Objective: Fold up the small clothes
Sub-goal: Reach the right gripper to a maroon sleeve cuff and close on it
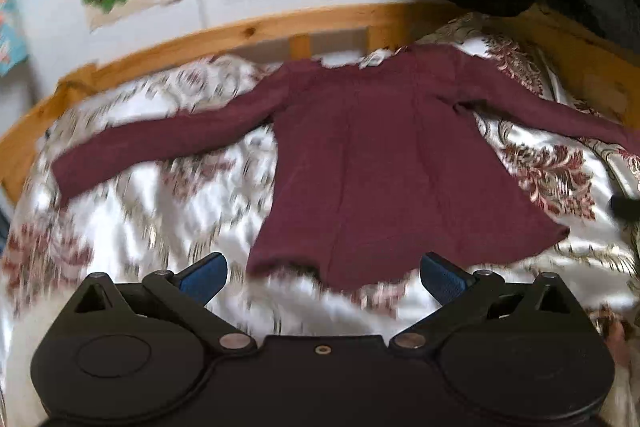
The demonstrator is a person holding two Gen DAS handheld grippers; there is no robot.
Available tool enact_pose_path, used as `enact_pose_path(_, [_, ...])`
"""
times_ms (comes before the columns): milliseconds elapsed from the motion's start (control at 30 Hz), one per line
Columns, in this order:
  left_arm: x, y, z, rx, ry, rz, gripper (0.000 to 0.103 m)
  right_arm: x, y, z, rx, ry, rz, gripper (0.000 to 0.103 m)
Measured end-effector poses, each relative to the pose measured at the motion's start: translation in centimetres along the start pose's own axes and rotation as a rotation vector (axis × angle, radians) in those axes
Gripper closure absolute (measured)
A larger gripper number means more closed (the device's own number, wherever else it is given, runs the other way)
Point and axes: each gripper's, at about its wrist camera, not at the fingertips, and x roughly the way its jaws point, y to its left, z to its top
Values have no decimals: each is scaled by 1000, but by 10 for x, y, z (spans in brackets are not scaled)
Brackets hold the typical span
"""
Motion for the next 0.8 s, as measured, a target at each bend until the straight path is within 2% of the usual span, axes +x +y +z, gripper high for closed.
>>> enact_pose_path(100, [18, -9, 27, 64, -29, 0, 1, 9, -37, 28, 159, -44, -42, 0])
enact_pose_path(267, [70, -22, 69, 121, 37, -46, 1, 35, -108, 60, 400, -123, -122, 0])
enact_pose_path(333, [93, -27, 84, 124, 37, -48, 1, 47, -134, 68, 483, -160, -158, 0])
enact_pose_path(400, [114, -33, 94, 139, -13, -37, 1, 61, -156, 76, 545, -190, -212, 0])
enact_pose_path(467, [137, -39, 101, 147, -97, 25, 1, 80, -176, 82, 596, -202, -269, 0])
enact_pose_path(533, [156, -45, 102, 158, -175, 91, 1, 101, -191, 86, 642, -178, -290, 0])
enact_pose_path(600, [172, -49, 97, 185, -210, 123, 1, 124, -211, 89, 743, -99, -284, 0])
enact_pose_path(667, [183, -50, 89, 204, -203, 123, 1, 144, -231, 87, 852, -31, -296, 0])
enact_pose_path(800, [192, -44, 84, 185, -127, 56, 1, 161, -241, 80, 895, -78, -411, 0])
